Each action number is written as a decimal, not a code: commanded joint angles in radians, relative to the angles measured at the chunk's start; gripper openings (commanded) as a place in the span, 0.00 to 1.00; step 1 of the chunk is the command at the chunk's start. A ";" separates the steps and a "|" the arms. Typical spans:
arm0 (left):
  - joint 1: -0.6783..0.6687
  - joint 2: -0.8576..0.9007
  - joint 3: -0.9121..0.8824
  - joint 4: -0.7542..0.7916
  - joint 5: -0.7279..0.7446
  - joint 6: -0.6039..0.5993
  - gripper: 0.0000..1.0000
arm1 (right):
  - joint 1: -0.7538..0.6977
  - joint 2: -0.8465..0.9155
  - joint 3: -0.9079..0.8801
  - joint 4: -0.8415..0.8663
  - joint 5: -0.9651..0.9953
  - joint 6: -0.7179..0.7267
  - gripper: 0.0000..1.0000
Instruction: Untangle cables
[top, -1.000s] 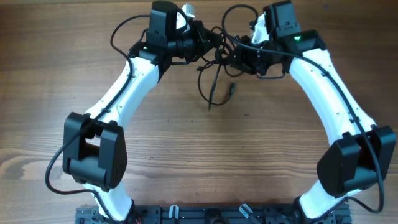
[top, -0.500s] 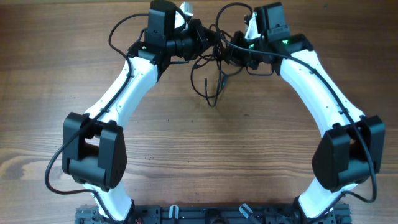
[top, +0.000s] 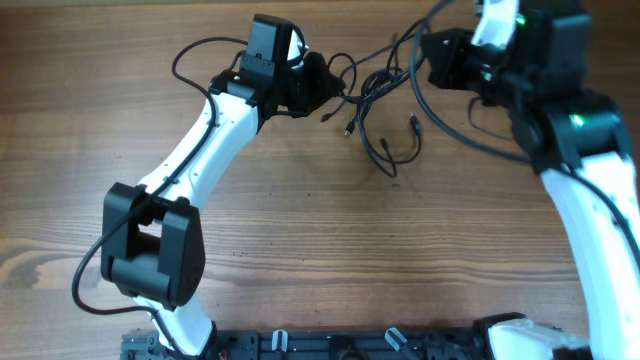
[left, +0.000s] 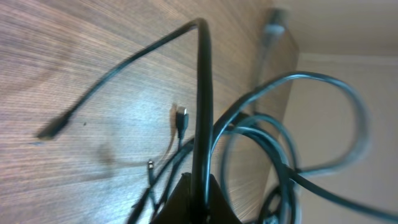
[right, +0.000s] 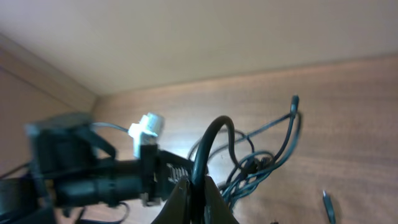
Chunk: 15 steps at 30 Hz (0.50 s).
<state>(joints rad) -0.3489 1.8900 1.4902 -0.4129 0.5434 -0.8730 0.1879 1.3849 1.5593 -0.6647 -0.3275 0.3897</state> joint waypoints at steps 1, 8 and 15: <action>0.004 -0.026 -0.003 -0.048 -0.075 0.033 0.04 | -0.006 -0.112 0.019 0.023 0.037 -0.023 0.04; 0.004 -0.026 -0.003 -0.092 -0.238 0.134 0.04 | -0.006 -0.356 0.020 0.031 0.229 0.012 0.04; 0.005 -0.026 -0.003 -0.222 -0.625 0.137 0.04 | -0.006 -0.518 0.020 -0.102 0.540 0.134 0.04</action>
<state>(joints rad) -0.3531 1.8725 1.4895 -0.6178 0.1219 -0.7631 0.1879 0.8593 1.5692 -0.7444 0.0875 0.4786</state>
